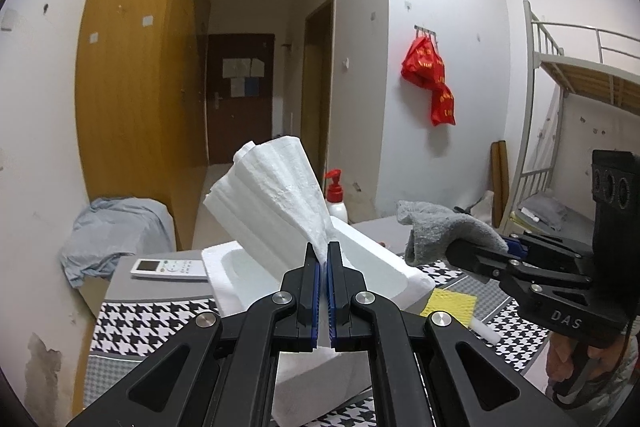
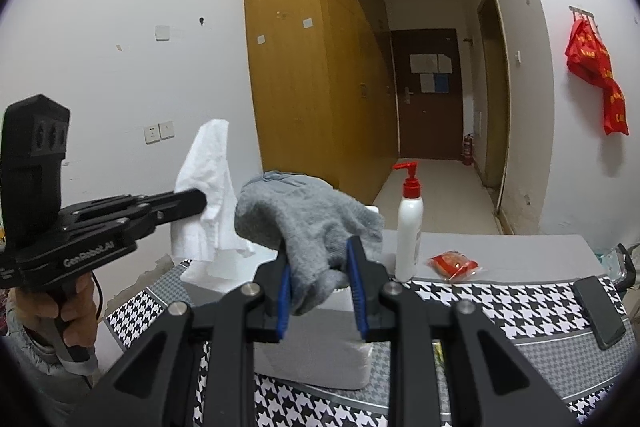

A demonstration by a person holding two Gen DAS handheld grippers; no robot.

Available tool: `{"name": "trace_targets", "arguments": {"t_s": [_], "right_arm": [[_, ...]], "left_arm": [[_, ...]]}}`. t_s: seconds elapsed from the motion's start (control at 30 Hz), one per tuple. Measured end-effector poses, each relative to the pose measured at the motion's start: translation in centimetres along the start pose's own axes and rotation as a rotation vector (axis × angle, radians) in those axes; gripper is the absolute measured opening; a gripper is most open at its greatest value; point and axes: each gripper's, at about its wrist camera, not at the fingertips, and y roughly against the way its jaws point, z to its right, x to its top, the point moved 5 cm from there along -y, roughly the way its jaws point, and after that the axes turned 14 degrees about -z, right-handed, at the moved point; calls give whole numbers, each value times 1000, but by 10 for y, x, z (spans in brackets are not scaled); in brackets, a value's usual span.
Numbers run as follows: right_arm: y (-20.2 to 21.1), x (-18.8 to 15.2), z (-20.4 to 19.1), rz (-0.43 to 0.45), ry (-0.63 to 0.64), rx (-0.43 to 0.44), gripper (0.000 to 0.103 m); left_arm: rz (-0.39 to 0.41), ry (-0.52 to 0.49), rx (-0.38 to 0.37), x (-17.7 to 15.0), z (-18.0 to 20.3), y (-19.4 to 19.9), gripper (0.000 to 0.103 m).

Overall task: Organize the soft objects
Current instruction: 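Carry the paper towel and grey cloth over the white foam box with both grippers, then lower the paper towel into the foam box and open left gripper, then lower the grey cloth into the foam box and open right gripper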

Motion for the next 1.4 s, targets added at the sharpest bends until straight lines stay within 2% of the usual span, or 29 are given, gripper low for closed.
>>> {"name": "trace_targets", "arguments": {"t_s": [0.4,0.5,0.53,0.57,0.6,0.63,0.67,0.77,1.4], "right_arm": [[-9,1,1,-17,-28,-30,29],[-12,0,2,-26,-40,-36,29],[-13,0,3,-28,-42,-38,29],[-13,1,4,-28,-44,-41,29],[-13,2,4,-28,-46,-42,29],[-14,3,3,-29,-47,-46,29],[-15,4,2,-30,-46,-52,29],[-15,4,1,-31,-44,-58,29],[-30,14,-17,-41,-22,-59,29]], "left_arm": [[-102,33,-8,1,-13,-46,3],[-125,39,-10,-1,-16,-52,6],[-124,41,-21,-1,-16,-52,13],[-121,43,-22,-1,-16,-52,29],[-114,42,-19,-1,-17,-51,41],[-106,43,-17,0,-17,-51,66],[-88,47,-11,0,-17,-47,83],[-35,57,17,1,-19,-38,101],[48,95,126,-23,-54,17,102]]}}
